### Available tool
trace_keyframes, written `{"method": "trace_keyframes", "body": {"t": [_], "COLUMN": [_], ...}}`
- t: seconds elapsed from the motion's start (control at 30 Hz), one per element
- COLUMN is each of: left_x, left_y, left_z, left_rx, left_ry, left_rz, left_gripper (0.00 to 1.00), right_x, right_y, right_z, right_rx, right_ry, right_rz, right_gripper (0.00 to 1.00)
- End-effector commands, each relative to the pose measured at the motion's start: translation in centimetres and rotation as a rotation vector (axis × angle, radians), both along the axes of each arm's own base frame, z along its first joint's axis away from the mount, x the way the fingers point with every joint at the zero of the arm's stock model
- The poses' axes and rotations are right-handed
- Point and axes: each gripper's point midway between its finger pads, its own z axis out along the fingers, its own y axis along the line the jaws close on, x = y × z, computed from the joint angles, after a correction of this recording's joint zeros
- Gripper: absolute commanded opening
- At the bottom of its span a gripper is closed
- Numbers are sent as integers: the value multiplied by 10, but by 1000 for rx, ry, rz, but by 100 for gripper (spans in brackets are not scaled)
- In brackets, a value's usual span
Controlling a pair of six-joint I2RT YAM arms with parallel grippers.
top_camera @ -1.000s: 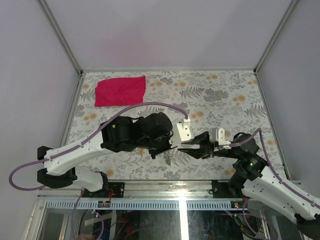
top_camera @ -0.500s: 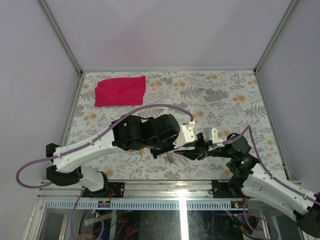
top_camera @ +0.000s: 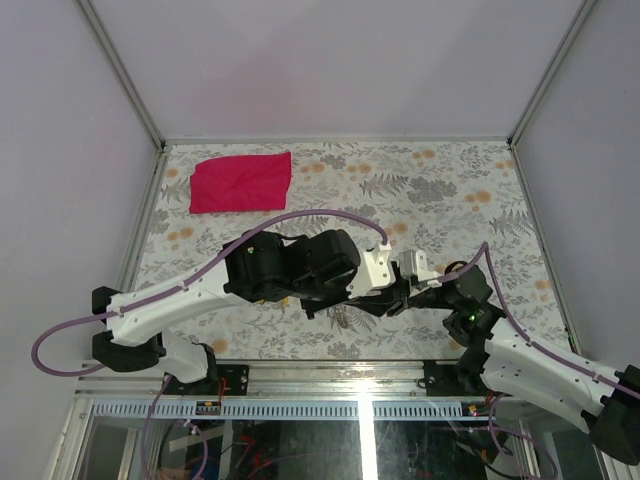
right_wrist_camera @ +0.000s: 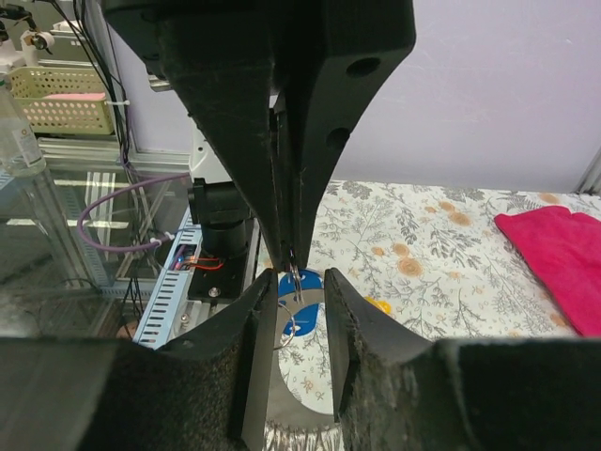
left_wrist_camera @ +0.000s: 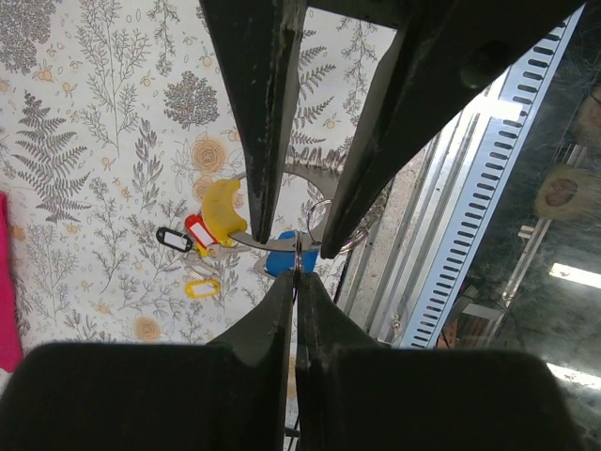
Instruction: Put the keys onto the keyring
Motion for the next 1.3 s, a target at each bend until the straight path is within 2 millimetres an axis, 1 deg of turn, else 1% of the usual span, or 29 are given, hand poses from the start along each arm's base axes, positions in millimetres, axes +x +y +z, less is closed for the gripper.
{"method": "trace_keyframes", "body": {"t": [0.0,0.5,1.1,1.27], "left_x": [-5,-4,-5,-6], "left_y": [-3,-3,-5,-5], "left_z": [16,23,24,24], "left_rx": [-52,-82,-94,-94], "left_ry": [-8,-24,-25,-24], "left_rz": [-40,-38,-44,-48], "left_gripper": [0,0,0,0], "right_x": [-6,-6,-6,-6], "right_y": [1,5,10,12], "right_z": [21,12,15,17], "right_rx": [70,67,72,79], "right_ry": [-56,-32,-23,-21], "right_rz": [29,52,79,85], "right_gripper": [32,29,28,24]}}
